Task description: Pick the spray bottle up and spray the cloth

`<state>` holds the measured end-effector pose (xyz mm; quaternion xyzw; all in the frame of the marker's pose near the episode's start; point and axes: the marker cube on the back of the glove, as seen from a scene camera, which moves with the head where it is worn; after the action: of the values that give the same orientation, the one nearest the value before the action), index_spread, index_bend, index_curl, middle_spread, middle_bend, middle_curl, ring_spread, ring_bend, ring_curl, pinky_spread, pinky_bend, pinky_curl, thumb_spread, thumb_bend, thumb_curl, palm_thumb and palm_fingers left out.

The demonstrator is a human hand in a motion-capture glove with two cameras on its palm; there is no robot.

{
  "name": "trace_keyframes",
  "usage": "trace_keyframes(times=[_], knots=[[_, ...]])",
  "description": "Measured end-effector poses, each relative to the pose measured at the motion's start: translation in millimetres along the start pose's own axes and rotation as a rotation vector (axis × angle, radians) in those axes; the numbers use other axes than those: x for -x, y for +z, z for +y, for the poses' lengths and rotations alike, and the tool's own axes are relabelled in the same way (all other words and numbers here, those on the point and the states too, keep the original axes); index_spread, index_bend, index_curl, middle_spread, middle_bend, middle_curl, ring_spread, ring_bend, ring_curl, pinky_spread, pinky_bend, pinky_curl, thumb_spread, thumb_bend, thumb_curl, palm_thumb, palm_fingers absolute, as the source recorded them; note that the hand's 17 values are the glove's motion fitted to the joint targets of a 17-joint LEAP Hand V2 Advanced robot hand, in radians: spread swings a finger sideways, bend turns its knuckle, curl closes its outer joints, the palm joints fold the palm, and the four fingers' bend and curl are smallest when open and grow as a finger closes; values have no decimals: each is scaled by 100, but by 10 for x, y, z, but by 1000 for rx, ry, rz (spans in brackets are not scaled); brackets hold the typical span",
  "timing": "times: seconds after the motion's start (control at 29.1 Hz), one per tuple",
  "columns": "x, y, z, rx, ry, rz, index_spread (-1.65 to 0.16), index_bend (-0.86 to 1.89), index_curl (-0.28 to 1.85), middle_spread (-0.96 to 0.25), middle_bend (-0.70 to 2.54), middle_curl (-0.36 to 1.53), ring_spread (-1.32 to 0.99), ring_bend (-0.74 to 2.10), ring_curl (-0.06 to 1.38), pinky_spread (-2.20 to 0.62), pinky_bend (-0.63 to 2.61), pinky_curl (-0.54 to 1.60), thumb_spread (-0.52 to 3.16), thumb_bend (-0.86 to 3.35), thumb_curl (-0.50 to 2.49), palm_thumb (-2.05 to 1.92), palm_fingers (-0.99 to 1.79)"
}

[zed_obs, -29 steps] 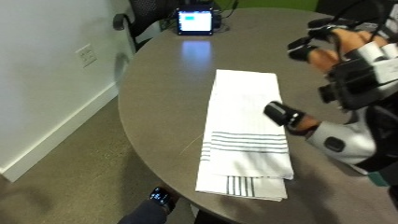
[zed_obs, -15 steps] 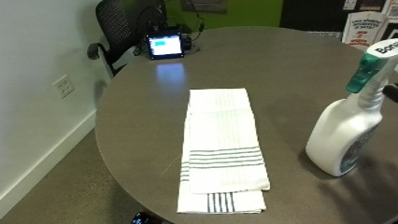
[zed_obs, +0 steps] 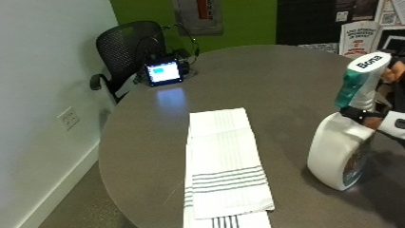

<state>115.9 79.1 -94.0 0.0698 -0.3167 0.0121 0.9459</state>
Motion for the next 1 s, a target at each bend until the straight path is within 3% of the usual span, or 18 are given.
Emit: trace_keyframes(times=[0.31, 0.55, 0.69, 1.0], knots=[[-263, 138, -296, 79, -66, -200, -40, 16, 22, -3, 25, 30, -2, 51, 31, 21, 58, 34, 103, 2, 51, 87, 66], [-527, 157, -387, 136, -84, -286, -33, 26, 31, -12, 42, 38, -16, 50, 33, 1, 39, 30, 90, 0, 55, 95, 118], [-404, 191, -357, -17, -61, -323, -31, 23, 36, -16, 52, 43, -21, 58, 39, -17, 41, 33, 75, -1, 59, 99, 136], [-169, 321, -403, -336, 6, -224, -30, 26, 43, -19, 61, 48, -24, 64, 43, -28, 41, 35, 57, -3, 63, 100, 142]])
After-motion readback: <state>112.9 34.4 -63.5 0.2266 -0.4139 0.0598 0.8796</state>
